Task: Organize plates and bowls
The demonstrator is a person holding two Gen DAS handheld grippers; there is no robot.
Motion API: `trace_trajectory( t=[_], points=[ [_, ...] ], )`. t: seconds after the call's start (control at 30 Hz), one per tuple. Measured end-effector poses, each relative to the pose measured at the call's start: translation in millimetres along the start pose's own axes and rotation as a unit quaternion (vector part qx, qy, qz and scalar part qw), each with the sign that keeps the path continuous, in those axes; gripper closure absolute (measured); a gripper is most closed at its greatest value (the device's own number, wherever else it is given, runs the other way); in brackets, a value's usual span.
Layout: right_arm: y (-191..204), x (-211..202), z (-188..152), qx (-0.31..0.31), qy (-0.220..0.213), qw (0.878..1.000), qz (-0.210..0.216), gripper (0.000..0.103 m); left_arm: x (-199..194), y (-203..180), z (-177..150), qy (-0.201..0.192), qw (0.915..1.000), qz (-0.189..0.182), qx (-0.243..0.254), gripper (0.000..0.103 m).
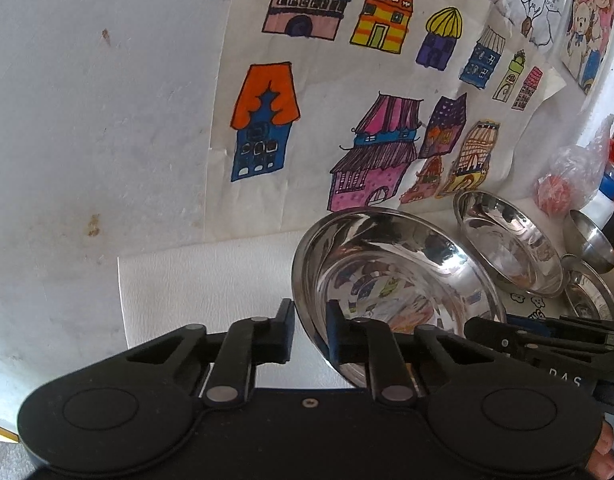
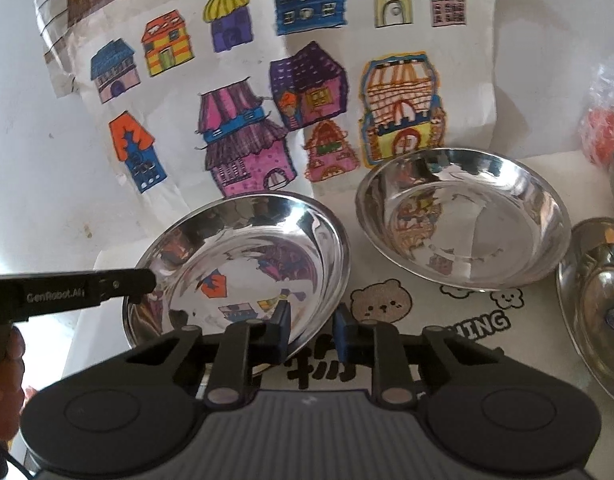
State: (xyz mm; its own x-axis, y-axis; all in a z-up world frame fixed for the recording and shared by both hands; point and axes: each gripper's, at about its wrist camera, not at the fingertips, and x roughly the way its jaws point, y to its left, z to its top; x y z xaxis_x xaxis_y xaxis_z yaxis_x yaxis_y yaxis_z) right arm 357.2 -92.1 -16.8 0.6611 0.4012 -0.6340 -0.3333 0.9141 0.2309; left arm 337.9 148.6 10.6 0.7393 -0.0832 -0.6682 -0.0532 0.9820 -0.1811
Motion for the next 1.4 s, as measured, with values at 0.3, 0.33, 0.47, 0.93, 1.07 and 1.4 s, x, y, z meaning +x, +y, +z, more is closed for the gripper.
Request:
trace_trajectory(
  t=[0.3, 0.33, 0.47, 0.93, 1.07, 1.4],
  points=[
    [1, -36, -13, 0.002, -0.025, 1.0, -0.016, 0.08, -16, -13, -18, -0.009, 0.9998, -0.016, 0.002, 0.089],
    [1, -44, -12, -0.001, -0.032, 0.999, -0.017, 0.08, -21, -17, -19, -0.013, 0.9997, -0.02, 0.002, 0.089],
    [-4, -71, -2, -0.015, -0.064, 0.997, -0.033, 0.08, -41, -35, -16, -0.037, 0.9988, -0.028, 0.016, 0.089],
    [-85, -61, 53, -0.017, -0.065, 0.988, -0.136, 0.08, -7, -140, 38, -0.057, 0.9941, -0.063, 0.067, 0.088],
    [-99, -43, 59, -0.028, -0.044, 0.987, -0.152, 0.08, 25, -155, 44, -0.039, 0.9951, -0.053, 0.074, 0.087],
    [-102, -4, 59, -0.064, 0.004, 0.983, -0.172, 0.079, 68, -164, 46, 0.003, 0.9965, -0.013, 0.082, 0.087]
  ],
)
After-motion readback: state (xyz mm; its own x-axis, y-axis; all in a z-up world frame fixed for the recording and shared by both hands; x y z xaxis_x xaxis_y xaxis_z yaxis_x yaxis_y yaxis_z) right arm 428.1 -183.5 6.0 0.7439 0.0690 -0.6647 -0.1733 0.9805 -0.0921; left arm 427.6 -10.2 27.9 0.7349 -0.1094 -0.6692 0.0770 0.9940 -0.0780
